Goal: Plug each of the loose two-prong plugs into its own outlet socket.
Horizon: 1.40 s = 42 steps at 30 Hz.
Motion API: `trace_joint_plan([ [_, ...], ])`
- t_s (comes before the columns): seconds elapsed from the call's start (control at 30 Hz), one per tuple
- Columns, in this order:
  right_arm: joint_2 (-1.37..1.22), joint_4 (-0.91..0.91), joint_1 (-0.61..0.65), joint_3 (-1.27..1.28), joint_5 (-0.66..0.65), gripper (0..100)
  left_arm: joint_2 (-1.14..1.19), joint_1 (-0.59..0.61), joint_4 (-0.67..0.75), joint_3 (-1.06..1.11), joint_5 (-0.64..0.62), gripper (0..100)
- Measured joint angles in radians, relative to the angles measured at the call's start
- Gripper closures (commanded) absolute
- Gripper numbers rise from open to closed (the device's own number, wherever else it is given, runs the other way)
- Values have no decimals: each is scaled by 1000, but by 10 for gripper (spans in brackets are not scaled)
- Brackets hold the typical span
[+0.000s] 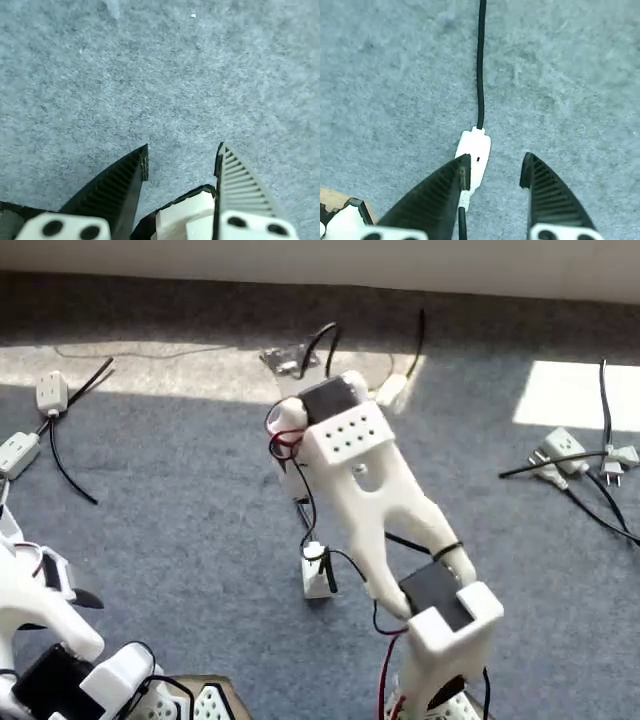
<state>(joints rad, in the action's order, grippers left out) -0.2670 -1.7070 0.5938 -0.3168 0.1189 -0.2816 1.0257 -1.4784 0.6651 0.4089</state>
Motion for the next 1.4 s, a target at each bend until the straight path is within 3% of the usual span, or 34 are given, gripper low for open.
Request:
trace_joint_plan([
  [0.47, -333, 54, 14, 0, 15, 825, 0, 12, 132, 130, 0, 775],
  [1.03, -290, 11, 169, 17, 72, 824, 0, 14, 166, 147, 0, 775],
  [1.4, -115, 393, 112, 512, 72, 824, 0, 12, 166, 147, 0, 775],
])
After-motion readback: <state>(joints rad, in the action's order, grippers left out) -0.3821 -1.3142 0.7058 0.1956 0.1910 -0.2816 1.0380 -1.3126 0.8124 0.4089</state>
